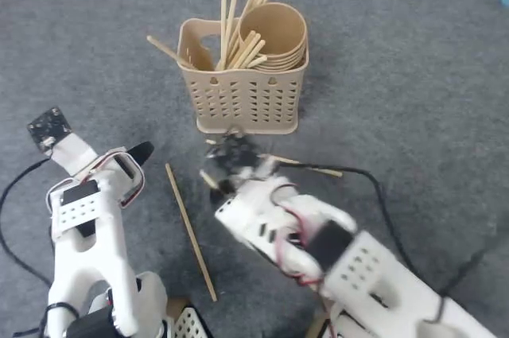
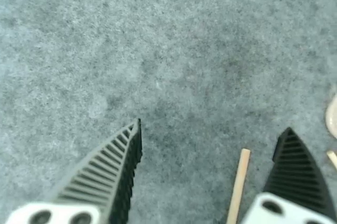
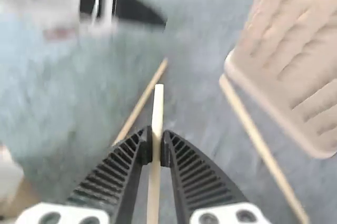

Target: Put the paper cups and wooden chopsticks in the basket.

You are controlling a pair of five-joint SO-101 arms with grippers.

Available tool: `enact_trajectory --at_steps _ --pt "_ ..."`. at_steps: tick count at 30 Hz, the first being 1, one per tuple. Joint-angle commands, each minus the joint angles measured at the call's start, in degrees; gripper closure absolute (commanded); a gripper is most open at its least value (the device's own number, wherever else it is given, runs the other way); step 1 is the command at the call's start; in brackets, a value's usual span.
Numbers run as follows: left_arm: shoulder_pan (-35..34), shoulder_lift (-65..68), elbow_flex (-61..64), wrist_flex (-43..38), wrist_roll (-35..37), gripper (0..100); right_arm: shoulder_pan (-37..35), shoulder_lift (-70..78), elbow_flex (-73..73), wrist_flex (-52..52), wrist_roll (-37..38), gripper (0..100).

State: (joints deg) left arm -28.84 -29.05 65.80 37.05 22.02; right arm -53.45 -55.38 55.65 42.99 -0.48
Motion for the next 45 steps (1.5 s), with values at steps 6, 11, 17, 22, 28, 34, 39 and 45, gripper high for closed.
enact_trajectory --at_steps 6,11,17,22,28,34,39,45 --pt "0.44 -0.35 -1.01 -1.58 0.26 62 4.88 -20.70 0.35 -12.53 -5.01 98.6" --pt "0.44 -0.35 -1.01 -1.58 0.26 62 9.19 -24.13 2.20 -23.25 -5.19 98.6" --pt "0.44 -0.35 -1.01 -1.58 0.26 62 13.23 -27.30 10.02 -38.46 -5.27 98.6" --pt "0.44 -0.35 -1.01 -1.58 0.26 62 15.43 -27.12 16.62 -57.27 -4.92 98.5" --pt "0.44 -0.35 -1.01 -1.58 0.26 62 15.60 -19.12 13.71 -69.41 -3.08 98.5" --pt "0.44 -0.35 -1.01 -1.58 0.26 62 15.78 -4.18 -2.90 -70.02 1.85 98.5" --pt "0.44 -0.35 -1.01 -1.58 0.26 62 15.78 11.03 -18.55 -70.02 2.02 98.5" --pt "0.44 -0.44 -1.01 -1.58 0.26 62 17.98 31.43 -37.36 -70.02 2.11 98.5"
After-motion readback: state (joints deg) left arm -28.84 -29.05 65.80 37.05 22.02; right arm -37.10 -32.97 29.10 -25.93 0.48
